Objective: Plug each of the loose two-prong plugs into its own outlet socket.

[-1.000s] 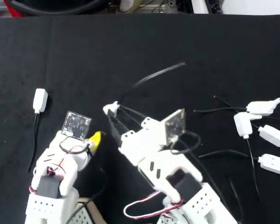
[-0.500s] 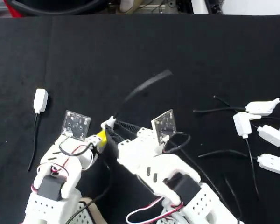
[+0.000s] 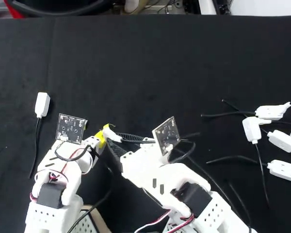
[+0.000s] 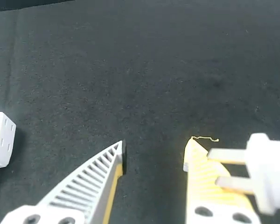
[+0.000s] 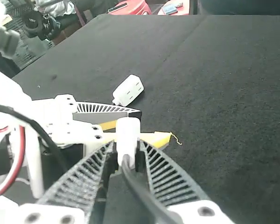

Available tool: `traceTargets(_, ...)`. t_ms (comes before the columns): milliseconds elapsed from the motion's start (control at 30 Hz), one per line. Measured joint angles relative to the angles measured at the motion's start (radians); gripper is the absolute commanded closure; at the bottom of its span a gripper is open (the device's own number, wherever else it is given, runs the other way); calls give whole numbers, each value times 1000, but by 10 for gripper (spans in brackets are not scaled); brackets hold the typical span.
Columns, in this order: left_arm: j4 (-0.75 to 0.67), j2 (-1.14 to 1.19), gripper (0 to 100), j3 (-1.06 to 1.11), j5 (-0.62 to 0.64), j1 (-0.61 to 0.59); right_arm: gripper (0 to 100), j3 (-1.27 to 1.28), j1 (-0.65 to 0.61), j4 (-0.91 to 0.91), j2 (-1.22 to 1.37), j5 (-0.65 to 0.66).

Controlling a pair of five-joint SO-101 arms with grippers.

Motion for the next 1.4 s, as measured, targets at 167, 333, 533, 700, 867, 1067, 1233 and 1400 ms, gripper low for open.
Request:
traceTargets(167,63,0,786,0,-54,-2,986,0,68,2,6,31)
traceTargets(333,138,0,787,0,-172,-54,986,-35,138,2,6,80)
traceTargets(533,60,0,787,-49,-57,-292,986,-35,127,31,6,132)
traceTargets(700,-25,0,787,-52,126,-270,986,-34,34,43,6,176)
traceTargets(867,-32,0,787,-52,150,-163,986,-21,-31,44,6,195)
traceTargets(1067,-35,0,787,-98,215,-89,986,-21,-34,44,6,195)
traceTargets(1233,5,0,787,-155,222,-44,986,5,-34,43,6,195)
traceTargets(1400,54,0,787,-169,203,52,986,35,-34,-8,6,195)
